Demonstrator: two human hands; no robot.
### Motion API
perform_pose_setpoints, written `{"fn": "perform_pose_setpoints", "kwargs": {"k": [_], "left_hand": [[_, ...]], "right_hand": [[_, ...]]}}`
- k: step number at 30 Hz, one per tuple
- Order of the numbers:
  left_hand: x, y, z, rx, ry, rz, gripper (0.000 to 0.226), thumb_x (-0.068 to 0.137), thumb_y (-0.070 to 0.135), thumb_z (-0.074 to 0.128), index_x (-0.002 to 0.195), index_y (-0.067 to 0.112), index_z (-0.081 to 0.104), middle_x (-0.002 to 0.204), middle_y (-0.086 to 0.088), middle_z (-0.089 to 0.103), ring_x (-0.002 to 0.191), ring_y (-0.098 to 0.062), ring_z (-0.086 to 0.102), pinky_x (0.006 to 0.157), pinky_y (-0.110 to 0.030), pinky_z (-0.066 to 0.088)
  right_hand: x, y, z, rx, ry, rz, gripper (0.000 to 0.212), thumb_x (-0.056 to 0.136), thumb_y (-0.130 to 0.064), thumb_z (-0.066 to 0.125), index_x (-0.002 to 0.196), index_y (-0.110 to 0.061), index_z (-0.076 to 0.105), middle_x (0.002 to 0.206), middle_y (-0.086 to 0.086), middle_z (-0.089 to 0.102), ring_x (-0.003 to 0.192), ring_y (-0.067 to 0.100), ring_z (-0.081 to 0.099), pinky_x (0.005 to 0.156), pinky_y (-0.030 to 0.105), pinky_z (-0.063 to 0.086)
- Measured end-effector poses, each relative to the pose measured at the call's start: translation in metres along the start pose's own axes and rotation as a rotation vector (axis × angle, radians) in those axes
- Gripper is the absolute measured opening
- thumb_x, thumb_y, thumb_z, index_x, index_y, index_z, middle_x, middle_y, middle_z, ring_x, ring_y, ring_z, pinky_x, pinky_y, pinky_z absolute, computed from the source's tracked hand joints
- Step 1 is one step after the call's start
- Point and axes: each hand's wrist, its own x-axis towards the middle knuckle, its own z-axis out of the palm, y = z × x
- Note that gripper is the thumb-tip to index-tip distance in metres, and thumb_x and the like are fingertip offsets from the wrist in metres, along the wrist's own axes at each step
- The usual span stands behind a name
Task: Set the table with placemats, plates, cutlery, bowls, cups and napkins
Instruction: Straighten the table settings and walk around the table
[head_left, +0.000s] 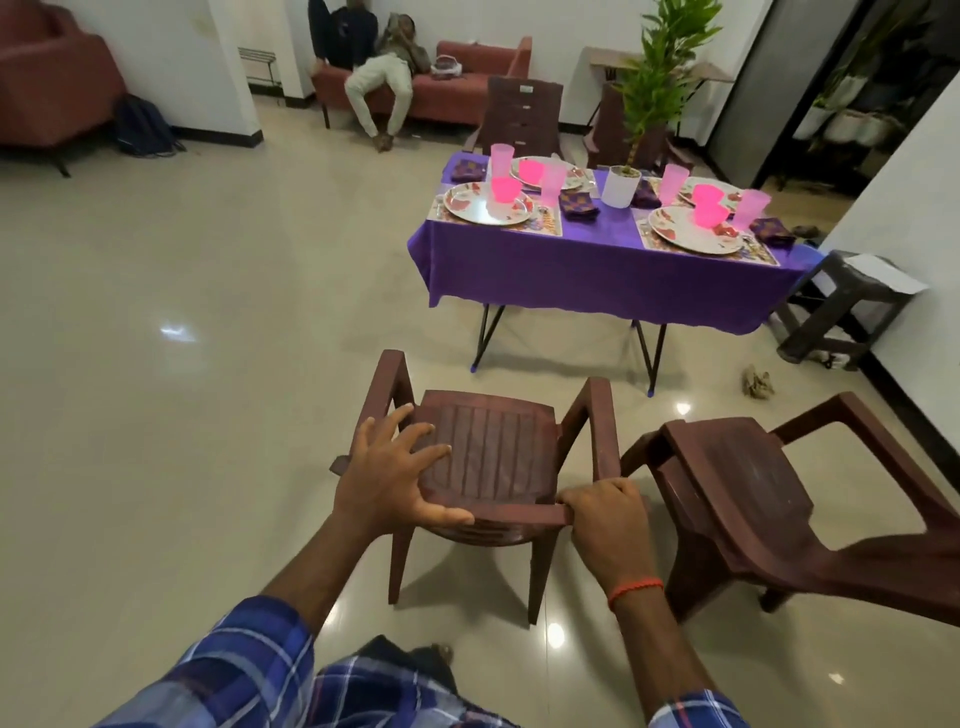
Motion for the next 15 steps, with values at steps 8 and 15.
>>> {"fn": "perform_pose_setpoints", "kwargs": {"k": [8,15], "left_hand": [[0.069,-0.041,0.005,0.020,-0.079,-0.003,0.100,0.062,0.107,0.034,0.112,0.032,0.078,0.140,0.002,0.062,0.146,-0.029,0.038,0.112,-0.071,0.027],[0.098,-0.040,0.044,0.034,-0.142,-0.028,0.098,0.063,0.107,0.031,0.108,0.033,0.078,0.122,0.008,0.071,0.136,-0.027,0.051,0.109,-0.066,0.026]], "right_hand": [[0.068,0.008,0.018,0.064,-0.001,0.008,0.006,0.090,-0.036,0.069,0.086,-0.031,0.071,0.078,-0.014,0.070,0.077,0.009,0.067,0.085,0.034,0.049],[0.101,0.030,0.057,-0.014,-0.152,0.134,0.009,0.090,-0.040,0.073,0.099,-0.038,0.074,0.080,-0.016,0.070,0.083,0.008,0.066,0.087,0.036,0.050]]}}
